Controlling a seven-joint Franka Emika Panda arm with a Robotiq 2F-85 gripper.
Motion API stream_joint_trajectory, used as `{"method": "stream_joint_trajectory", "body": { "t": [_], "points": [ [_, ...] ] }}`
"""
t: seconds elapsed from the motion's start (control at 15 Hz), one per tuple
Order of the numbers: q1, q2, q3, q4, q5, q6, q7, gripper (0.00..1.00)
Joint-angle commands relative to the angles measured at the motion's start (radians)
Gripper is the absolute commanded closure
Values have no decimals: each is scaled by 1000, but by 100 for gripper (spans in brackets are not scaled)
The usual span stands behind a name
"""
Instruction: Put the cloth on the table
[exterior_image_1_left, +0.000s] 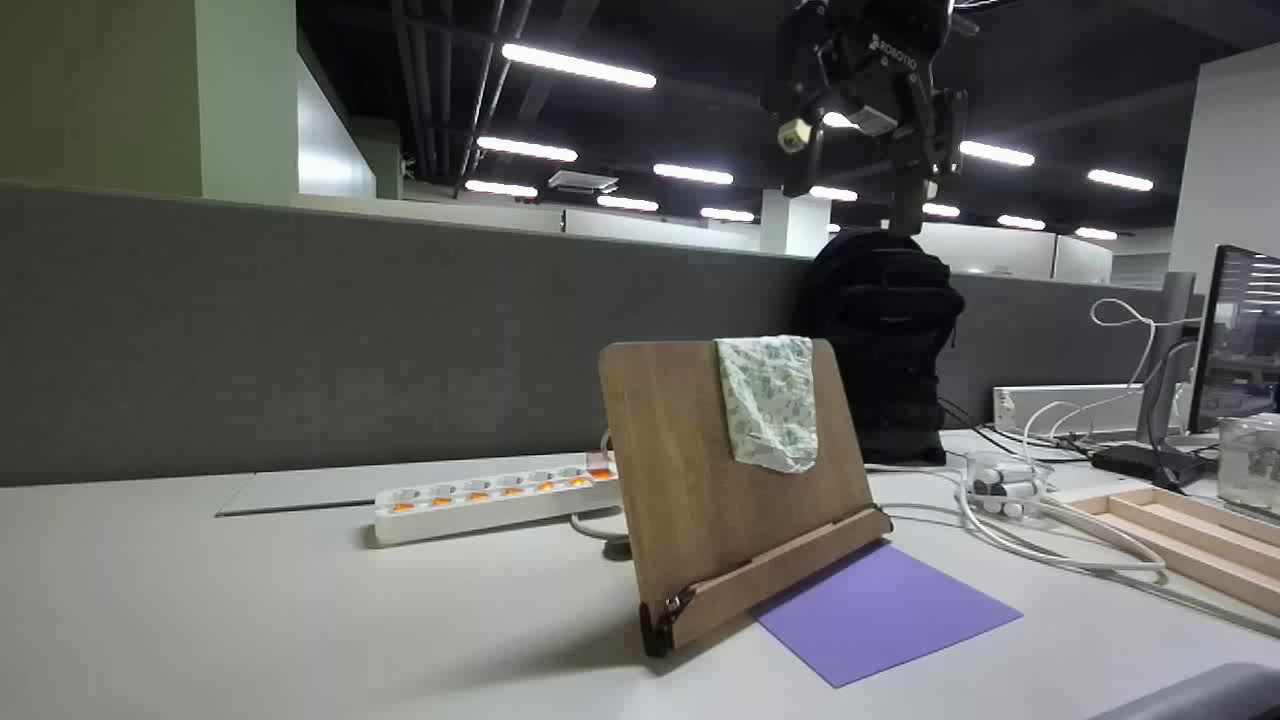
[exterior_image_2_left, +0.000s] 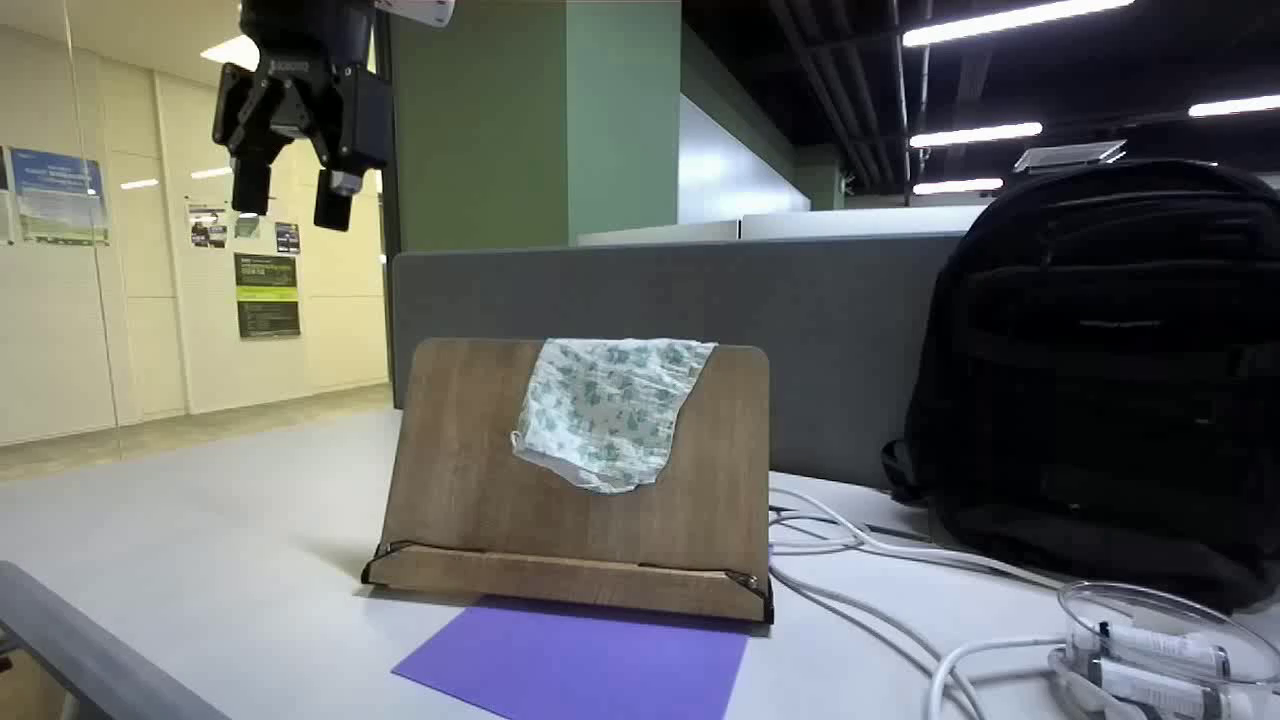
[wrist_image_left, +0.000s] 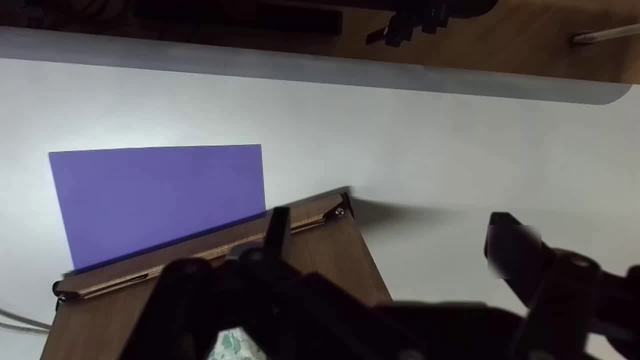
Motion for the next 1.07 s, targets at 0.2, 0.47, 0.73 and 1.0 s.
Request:
{"method": "stream_joint_trajectory", "body": {
  "t": [0.2, 0.47, 0.73, 1.0],
  "points": [
    [-9, 1, 8, 2, 5, -3, -5, 0],
    [-9, 1, 8, 2, 5, -3, -5, 0],
    [-9, 1, 8, 2, 5, -3, -5, 0],
    [-13, 10, 13, 3, -1, 20, -2, 0]
  ]
}}
